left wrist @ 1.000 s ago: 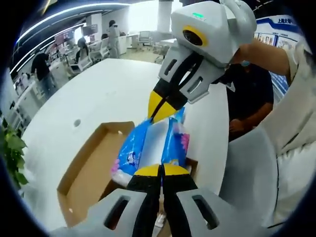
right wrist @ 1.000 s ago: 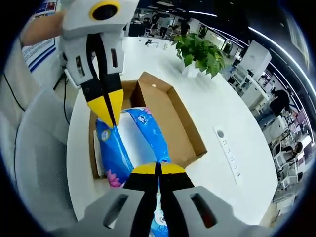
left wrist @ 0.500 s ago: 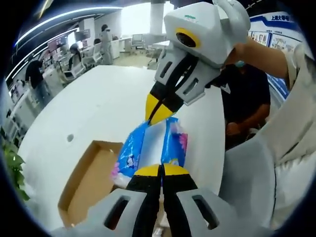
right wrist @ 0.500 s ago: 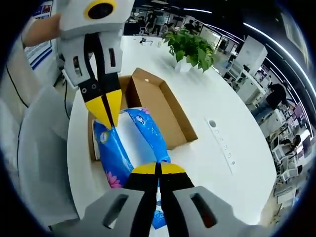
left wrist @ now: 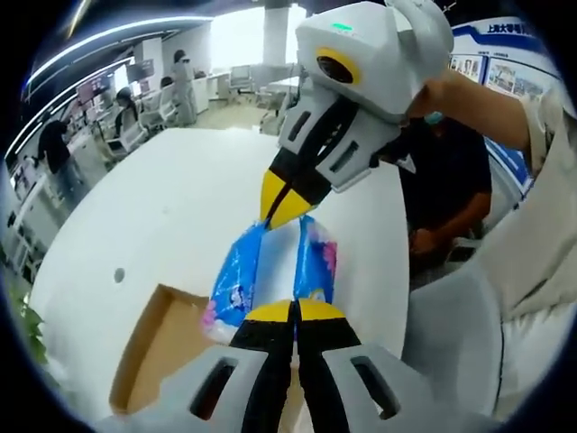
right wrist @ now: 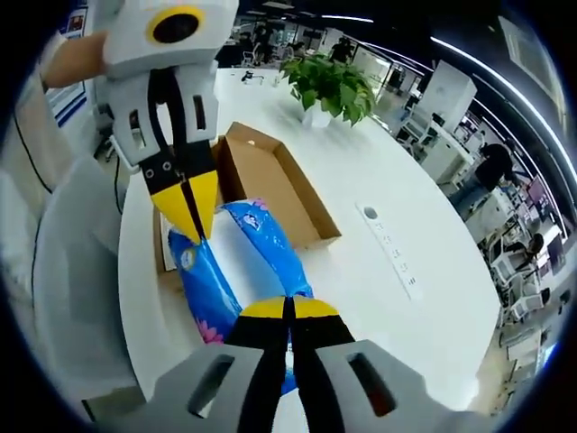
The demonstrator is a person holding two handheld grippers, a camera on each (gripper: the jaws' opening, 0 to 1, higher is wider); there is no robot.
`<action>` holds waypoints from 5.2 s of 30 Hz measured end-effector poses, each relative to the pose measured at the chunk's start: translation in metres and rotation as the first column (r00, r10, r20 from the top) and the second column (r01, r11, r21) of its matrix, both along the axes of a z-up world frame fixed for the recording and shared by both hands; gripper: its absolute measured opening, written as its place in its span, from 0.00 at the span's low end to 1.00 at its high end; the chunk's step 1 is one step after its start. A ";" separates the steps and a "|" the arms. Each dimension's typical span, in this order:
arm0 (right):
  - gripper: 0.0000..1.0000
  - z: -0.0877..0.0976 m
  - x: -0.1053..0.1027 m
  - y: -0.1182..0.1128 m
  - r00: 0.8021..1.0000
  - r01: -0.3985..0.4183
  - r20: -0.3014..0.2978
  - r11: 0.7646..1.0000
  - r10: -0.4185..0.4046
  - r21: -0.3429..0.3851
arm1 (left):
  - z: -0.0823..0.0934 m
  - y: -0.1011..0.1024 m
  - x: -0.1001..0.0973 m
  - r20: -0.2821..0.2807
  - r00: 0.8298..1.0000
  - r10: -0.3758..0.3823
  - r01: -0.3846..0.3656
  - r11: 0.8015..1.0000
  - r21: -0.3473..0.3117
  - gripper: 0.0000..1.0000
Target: Operate the shoe box by opening the lid, removing the specified soft item, and placing it in the target area until the item is outside and the box remains undamaged.
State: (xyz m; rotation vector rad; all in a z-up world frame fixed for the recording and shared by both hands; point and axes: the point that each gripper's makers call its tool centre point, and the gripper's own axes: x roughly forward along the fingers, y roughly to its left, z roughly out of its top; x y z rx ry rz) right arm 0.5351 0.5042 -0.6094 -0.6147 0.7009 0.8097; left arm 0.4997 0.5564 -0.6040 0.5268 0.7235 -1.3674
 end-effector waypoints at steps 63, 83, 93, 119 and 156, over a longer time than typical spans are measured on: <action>0.00 -0.053 -0.015 -0.195 0.987 0.141 -0.062 0.986 -0.146 -0.086 | -0.050 -0.193 -0.015 -0.042 0.961 -0.273 0.273 0.962 0.001 0.00; 0.00 -0.102 -0.006 -0.234 0.982 0.141 -0.098 0.975 -0.159 -0.169 | -0.101 -0.229 -0.016 -0.087 0.953 -0.290 0.291 0.957 0.000 0.00; 0.00 -0.131 -0.005 -0.233 0.978 0.136 -0.132 0.976 -0.159 -0.168 | -0.134 -0.227 -0.012 -0.133 0.953 -0.272 0.277 0.960 0.024 0.00; 0.00 -0.142 -0.003 -0.224 0.979 0.138 -0.126 0.976 -0.160 -0.166 | -0.140 -0.221 -0.014 -0.127 0.952 -0.277 0.281 0.960 0.017 0.00; 0.10 -0.105 -0.019 -0.207 0.979 0.157 -0.113 0.979 -0.172 -0.131 | -0.094 -0.197 -0.008 -0.018 0.969 -0.245 0.245 0.970 -0.013 0.13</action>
